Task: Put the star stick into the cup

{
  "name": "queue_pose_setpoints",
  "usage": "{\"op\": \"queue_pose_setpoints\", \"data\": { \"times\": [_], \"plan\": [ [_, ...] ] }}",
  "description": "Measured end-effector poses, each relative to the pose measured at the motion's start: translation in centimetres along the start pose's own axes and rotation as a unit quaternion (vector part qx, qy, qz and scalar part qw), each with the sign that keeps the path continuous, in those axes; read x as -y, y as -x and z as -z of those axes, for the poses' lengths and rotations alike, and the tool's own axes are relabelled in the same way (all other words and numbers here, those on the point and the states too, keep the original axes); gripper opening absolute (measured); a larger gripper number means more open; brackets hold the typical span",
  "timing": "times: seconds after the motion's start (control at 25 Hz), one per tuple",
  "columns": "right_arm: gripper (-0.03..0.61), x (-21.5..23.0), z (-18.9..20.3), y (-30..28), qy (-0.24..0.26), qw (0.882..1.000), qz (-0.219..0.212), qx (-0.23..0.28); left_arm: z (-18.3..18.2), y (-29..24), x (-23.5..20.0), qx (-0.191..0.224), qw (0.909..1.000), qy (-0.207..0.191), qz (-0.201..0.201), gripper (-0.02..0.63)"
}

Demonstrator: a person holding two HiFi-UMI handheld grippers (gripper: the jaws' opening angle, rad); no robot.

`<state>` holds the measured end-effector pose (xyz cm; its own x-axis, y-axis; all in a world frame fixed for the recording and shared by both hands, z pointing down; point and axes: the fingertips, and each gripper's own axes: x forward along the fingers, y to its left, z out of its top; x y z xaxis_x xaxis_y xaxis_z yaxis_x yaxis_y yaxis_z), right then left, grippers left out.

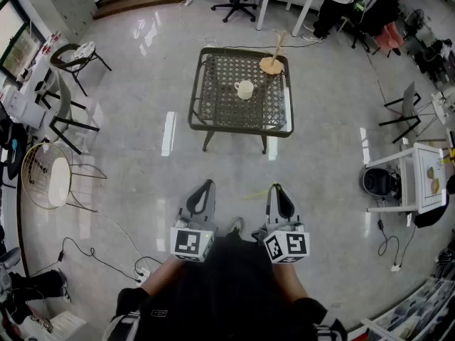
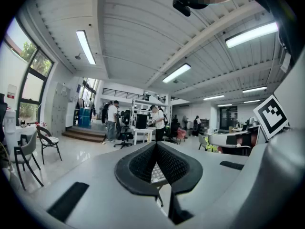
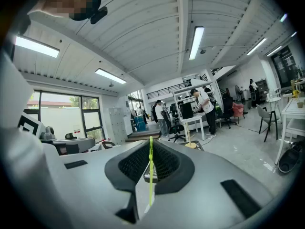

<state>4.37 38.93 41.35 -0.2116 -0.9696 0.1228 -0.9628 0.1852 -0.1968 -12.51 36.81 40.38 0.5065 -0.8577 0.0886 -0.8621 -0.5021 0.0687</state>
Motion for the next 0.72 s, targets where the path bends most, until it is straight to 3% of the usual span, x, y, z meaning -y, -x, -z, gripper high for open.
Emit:
{"op": "queue_pose_setpoints", "data": {
  "times": [0.72],
  "plan": [
    [0.021,2.7,-0.4,0.2,-0.021,1.0,-0.002,0.014,0.1,-1.9,2.1,-0.001,1.0,-0.004,-0.002,0.015]
  ]
}}
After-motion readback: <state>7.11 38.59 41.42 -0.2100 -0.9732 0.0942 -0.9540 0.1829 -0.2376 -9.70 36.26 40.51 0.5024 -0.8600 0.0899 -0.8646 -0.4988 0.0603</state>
